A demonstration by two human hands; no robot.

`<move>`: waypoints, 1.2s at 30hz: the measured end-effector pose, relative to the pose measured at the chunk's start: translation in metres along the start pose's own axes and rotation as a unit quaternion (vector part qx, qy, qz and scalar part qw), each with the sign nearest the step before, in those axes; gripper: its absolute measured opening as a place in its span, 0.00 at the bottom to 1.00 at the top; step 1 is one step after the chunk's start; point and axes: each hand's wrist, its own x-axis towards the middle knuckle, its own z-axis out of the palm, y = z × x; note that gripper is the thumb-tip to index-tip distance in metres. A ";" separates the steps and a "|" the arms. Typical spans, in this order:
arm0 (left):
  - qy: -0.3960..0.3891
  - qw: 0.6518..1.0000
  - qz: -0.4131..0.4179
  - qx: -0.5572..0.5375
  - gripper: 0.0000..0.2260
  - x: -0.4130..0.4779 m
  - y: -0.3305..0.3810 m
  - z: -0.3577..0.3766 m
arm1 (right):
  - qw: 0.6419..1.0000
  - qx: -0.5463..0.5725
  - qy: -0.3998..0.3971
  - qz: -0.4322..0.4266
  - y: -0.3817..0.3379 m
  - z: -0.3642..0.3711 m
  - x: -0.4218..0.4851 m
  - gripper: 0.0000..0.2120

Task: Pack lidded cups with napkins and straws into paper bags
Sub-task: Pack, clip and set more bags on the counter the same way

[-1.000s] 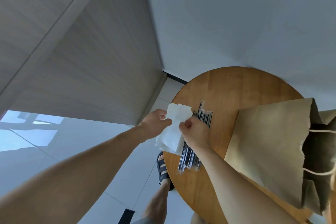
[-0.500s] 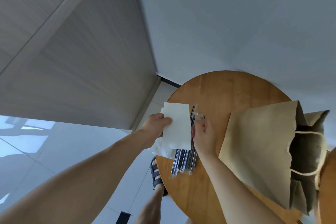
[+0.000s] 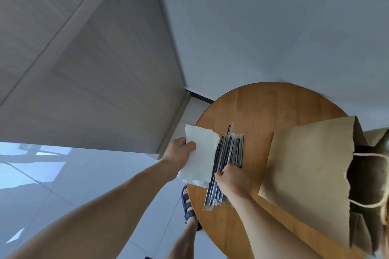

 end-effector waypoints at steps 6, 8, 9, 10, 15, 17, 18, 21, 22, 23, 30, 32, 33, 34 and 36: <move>-0.008 1.000 0.003 0.008 0.15 0.001 0.007 0.003 | 0.998 0.048 -0.014 -0.027 0.007 -0.012 -0.005 0.17; -0.010 1.000 0.010 0.019 0.13 -0.001 0.011 0.003 | 0.997 0.071 -0.012 -0.031 0.007 -0.020 -0.009 0.13; -0.007 1.000 0.014 0.023 0.14 -0.002 0.013 0.003 | 0.996 0.085 -0.005 -0.031 0.006 -0.024 -0.011 0.11; -0.002 0.999 0.017 0.028 0.14 -0.003 0.015 0.003 | 0.994 0.100 0.008 -0.033 0.006 -0.028 -0.013 0.10; -0.007 0.998 0.037 0.045 0.08 -0.012 0.025 0.005 | 0.962 0.266 0.059 -0.033 0.007 -0.056 -0.024 0.08; -0.008 0.998 0.054 0.039 0.04 -0.019 0.034 0.007 | 0.944 0.315 0.076 -0.053 0.003 -0.074 -0.030 0.07; -0.009 0.997 0.064 0.039 0.04 -0.023 0.040 0.009 | 0.932 0.346 0.085 -0.069 -0.001 -0.084 -0.033 0.06; -0.020 0.995 0.099 0.024 0.02 -0.043 0.064 0.016 | 0.895 0.420 0.097 -0.115 -0.016 -0.117 -0.048 0.09; -0.023 0.993 0.113 0.013 0.05 -0.051 0.073 0.018 | 0.890 0.426 0.096 -0.127 -0.020 -0.127 -0.053 0.10; -0.027 0.992 0.127 0.002 0.08 -0.059 0.081 0.020 | 0.888 0.426 0.097 -0.142 -0.024 -0.136 -0.058 0.11; -0.082 0.978 0.186 -0.041 0.06 -0.101 0.122 0.030 | 0.903 0.368 0.153 -0.162 -0.030 -0.184 -0.088 0.06; -0.101 0.975 0.196 -0.037 0.07 -0.110 0.126 0.033 | 0.902 0.360 0.170 -0.164 -0.029 -0.191 -0.096 0.06; -0.103 0.974 0.201 -0.038 0.07 -0.115 0.128 0.035 | 0.903 0.356 0.178 -0.165 -0.028 -0.195 -0.100 0.06; -0.101 0.973 0.205 -0.041 0.05 -0.120 0.130 0.037 | 0.904 0.349 0.185 -0.165 -0.027 -0.199 -0.104 0.06; -0.094 0.971 0.213 -0.049 0.03 -0.129 0.134 0.042 | 0.909 0.325 0.202 -0.164 -0.024 -0.208 -0.113 0.08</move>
